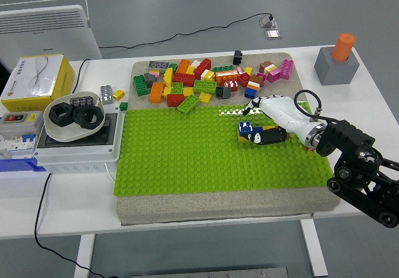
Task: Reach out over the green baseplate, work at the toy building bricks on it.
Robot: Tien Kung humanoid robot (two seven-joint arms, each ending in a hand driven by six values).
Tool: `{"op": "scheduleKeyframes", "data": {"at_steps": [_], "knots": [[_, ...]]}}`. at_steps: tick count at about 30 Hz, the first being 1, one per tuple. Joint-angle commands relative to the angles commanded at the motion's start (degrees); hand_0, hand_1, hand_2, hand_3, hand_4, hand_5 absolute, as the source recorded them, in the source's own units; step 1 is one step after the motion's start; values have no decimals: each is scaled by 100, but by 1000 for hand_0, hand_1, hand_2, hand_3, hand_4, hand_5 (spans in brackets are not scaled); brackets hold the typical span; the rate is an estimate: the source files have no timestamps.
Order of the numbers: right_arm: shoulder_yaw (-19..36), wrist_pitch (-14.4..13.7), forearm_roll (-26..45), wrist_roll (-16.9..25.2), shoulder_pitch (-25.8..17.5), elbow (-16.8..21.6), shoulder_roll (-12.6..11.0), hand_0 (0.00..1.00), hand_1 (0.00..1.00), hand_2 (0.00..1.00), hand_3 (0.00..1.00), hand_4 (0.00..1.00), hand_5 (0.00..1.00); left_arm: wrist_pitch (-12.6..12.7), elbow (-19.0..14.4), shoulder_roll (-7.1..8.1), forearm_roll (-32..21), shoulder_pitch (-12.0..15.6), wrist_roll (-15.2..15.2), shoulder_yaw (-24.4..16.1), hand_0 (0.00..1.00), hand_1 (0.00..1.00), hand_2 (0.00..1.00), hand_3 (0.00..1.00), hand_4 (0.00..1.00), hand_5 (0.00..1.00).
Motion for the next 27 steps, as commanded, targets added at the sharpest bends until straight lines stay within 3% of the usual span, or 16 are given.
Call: {"op": "scheduleKeyframes", "data": {"at_steps": [27], "knots": [[-233, 48, 217, 36, 36, -319, 41, 881, 851, 839, 627, 735, 455, -17, 0, -15, 29, -20, -9, 8, 645, 438, 595, 730, 980, 998]]}}
